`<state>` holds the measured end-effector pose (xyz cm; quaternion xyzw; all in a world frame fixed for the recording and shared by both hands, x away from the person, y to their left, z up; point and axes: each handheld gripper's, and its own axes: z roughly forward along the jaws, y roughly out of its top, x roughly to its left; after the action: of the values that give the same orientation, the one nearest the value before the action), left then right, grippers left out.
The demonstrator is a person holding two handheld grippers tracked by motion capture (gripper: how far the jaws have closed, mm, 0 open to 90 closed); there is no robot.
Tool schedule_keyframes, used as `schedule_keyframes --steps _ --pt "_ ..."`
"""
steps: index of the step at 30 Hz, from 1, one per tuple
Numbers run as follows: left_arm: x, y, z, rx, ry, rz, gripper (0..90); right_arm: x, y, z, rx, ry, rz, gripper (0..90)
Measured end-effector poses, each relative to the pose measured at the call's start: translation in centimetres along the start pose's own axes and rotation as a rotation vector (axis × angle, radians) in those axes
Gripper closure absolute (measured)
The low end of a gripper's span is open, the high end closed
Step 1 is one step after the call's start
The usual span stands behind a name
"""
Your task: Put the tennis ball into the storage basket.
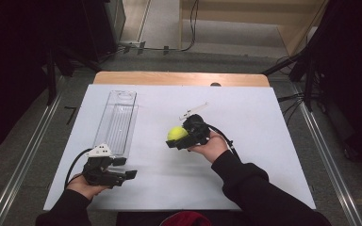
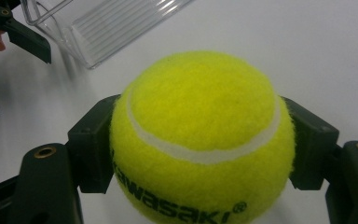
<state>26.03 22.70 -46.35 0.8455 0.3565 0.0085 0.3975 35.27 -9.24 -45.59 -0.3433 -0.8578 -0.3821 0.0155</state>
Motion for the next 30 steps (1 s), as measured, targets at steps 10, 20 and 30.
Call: schedule_keyframes --steps 10,20,30 --pt "0.1 0.0 0.0 0.001 0.002 -0.001 29.6 0.4 0.7 0.5 0.007 0.012 -0.003 23.0" --pt "0.0 0.0 0.0 0.0 0.003 -0.002 29.6 0.6 1.7 0.7 -0.007 0.028 0.0 23.0" --pt "0.1 0.0 0.0 -0.001 0.002 -0.003 29.6 1.0 2.6 1.3 -0.008 0.037 -0.006 23.0"
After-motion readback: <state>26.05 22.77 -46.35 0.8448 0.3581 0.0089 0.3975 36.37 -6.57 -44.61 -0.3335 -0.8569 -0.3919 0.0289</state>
